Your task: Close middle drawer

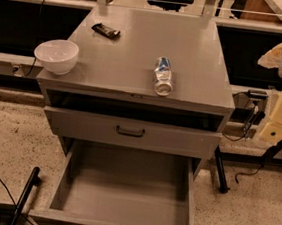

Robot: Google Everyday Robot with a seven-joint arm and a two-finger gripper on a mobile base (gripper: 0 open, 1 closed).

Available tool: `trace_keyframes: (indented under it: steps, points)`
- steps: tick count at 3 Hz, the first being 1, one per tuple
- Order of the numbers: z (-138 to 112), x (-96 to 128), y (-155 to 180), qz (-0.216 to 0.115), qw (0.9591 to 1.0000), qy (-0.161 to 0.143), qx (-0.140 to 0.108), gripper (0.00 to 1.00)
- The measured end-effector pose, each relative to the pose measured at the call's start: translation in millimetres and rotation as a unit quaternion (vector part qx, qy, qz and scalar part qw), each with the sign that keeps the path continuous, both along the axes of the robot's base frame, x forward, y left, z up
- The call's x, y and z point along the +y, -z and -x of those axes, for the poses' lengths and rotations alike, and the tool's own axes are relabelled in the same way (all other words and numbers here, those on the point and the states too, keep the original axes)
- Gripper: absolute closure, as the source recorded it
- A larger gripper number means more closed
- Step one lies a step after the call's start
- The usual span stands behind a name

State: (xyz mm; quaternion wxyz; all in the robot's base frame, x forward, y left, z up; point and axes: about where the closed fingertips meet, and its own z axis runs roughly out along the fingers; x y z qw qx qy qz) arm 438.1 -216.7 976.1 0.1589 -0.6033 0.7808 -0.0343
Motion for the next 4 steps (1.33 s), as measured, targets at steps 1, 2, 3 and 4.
trace_keyframes:
  steps: [1,2,3,4]
  points:
    - [0,0,0,0.0,1.0,0.0,0.0,0.0]
    - [-2,12,32,-0.025,0.9994,-0.013,0.019,0.0]
    - [15,47,68,-0.077,0.9958,-0.042,0.026,0.0]
    - [70,132,116,-0.177,0.9801,-0.089,-0.001,0.0]
